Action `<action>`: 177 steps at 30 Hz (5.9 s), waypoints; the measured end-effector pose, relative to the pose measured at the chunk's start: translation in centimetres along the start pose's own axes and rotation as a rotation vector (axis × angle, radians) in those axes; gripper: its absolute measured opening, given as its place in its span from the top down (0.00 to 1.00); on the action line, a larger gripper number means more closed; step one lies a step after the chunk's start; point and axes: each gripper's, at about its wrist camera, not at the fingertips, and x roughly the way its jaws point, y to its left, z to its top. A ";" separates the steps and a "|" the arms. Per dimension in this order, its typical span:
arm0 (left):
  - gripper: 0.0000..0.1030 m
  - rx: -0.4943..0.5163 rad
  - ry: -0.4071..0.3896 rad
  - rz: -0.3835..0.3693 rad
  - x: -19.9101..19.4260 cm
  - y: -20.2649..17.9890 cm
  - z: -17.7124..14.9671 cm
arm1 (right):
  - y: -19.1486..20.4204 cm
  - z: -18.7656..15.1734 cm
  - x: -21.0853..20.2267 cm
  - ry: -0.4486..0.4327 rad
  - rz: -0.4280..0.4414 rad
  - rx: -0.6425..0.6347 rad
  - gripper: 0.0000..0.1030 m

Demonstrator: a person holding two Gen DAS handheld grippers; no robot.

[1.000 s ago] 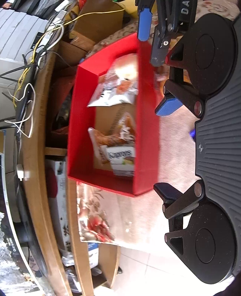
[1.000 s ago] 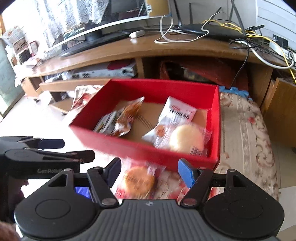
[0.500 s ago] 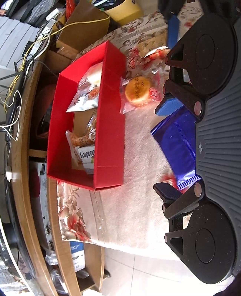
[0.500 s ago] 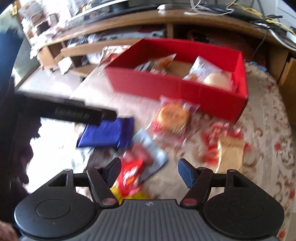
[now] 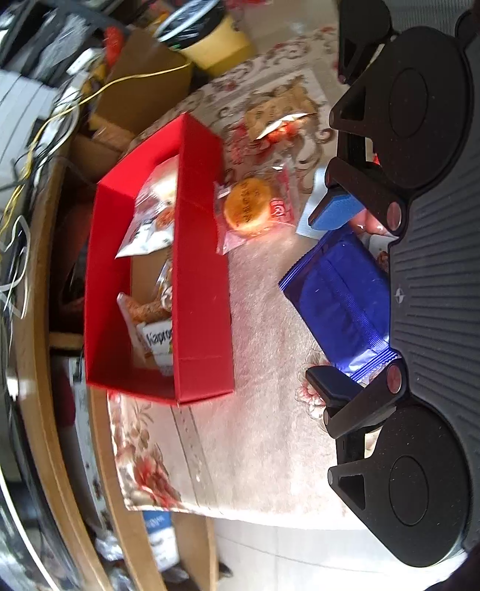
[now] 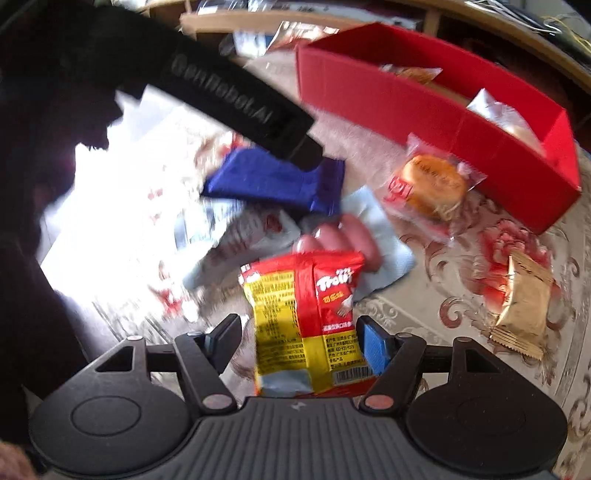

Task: Organize snacks
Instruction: 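Move left tool to blue foil packet while right tool moves to red Trolli bag, then close left gripper on blue foil packet while right gripper closes on Trolli bag, then lift blue packet and Trolli bag with both tools and carry over red box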

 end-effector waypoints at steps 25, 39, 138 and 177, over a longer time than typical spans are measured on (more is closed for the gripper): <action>0.09 0.188 0.174 -0.125 4.8 0.1 -0.5 | -7.1 0.4 -2.4 -0.038 -0.037 0.270 0.44; 0.03 0.190 0.177 -0.064 5.5 -0.8 -1.1 | -7.7 -0.9 -1.5 -0.016 -0.051 0.281 0.40; 0.35 -0.101 -0.230 0.138 1.4 -4.9 8.7 | -14.5 9.5 -8.1 -0.417 -0.164 0.384 0.49; 0.36 -0.106 -0.224 0.254 5.6 -3.6 12.5 | -17.6 13.4 -3.8 -0.411 -0.173 0.382 0.49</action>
